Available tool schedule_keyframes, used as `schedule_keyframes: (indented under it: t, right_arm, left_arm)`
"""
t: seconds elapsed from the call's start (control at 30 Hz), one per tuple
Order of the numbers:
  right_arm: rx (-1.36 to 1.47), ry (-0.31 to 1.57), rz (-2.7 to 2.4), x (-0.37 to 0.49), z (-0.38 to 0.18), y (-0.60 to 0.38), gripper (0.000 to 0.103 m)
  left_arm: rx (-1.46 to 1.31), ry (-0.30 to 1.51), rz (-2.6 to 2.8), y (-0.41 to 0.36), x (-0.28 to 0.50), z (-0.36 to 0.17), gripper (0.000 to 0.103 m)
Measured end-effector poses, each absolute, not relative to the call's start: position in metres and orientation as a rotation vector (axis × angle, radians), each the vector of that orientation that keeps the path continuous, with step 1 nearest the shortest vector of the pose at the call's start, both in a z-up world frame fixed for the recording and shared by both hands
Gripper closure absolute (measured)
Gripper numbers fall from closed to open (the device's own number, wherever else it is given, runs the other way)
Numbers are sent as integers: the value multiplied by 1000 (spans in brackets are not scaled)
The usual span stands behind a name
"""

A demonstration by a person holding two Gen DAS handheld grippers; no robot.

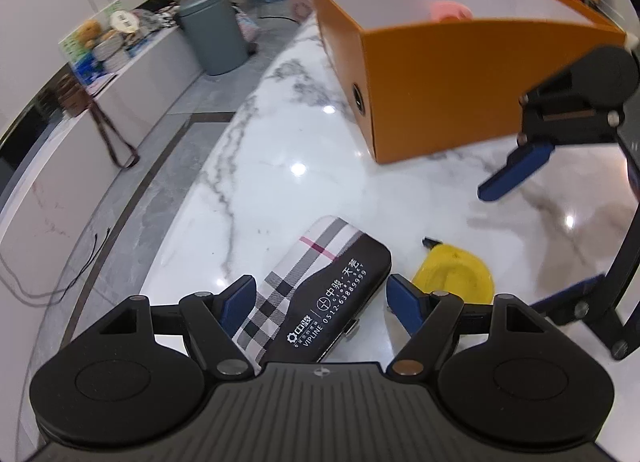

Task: Organize rigid objects
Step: 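Grasp the plaid case with the left tool while the right tool grasps the yellow tape measure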

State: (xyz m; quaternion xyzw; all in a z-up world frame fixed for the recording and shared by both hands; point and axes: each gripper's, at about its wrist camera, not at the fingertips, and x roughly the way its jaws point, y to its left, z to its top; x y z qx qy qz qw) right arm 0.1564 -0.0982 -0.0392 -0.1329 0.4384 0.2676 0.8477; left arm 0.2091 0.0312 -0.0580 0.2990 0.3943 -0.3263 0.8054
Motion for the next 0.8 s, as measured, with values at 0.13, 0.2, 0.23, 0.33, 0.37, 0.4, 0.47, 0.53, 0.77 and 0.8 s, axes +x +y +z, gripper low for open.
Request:
schedule_keyframes:
  t: [0.13, 0.2, 0.23, 0.33, 0.37, 0.4, 0.47, 0.53, 0.77, 0.8]
  right_arm:
    - [-283, 927, 570, 158, -41, -97, 25]
    - [-286, 928, 574, 158, -41, -97, 25]
    - [-287, 928, 575, 159, -41, -97, 25]
    - [-288, 931, 576, 160, -43, -96, 25]
    - [-288, 932, 574, 161, -43, -96, 25]
    - [-287, 932, 574, 161, -44, -96, 25]
    - [-287, 930, 571, 162, -45, -95, 25]
    - [-288, 927, 570, 162, -47, -94, 25]
    - [-294, 931, 572, 163, -49, -90, 25]
    - [-292, 929, 573, 163, -49, -90, 25]
  left_arm:
    - [667, 843, -731, 29, 217, -66, 16]
    - [669, 850, -740, 29, 222, -70, 13]
    - [670, 853, -746, 30, 223, -73, 12]
    - [666, 855, -738, 33, 227, -79, 5]
    - [635, 872, -735, 35, 230, -80, 5]
    - [607, 880, -731, 38, 232, -80, 7]
    - [583, 870, -729, 42, 230, -80, 13]
    - [576, 860, -712, 44, 227, -80, 18]
    - [502, 881, -569, 59, 205, -75, 22]
    - [488, 885, -546, 63, 199, -74, 22]
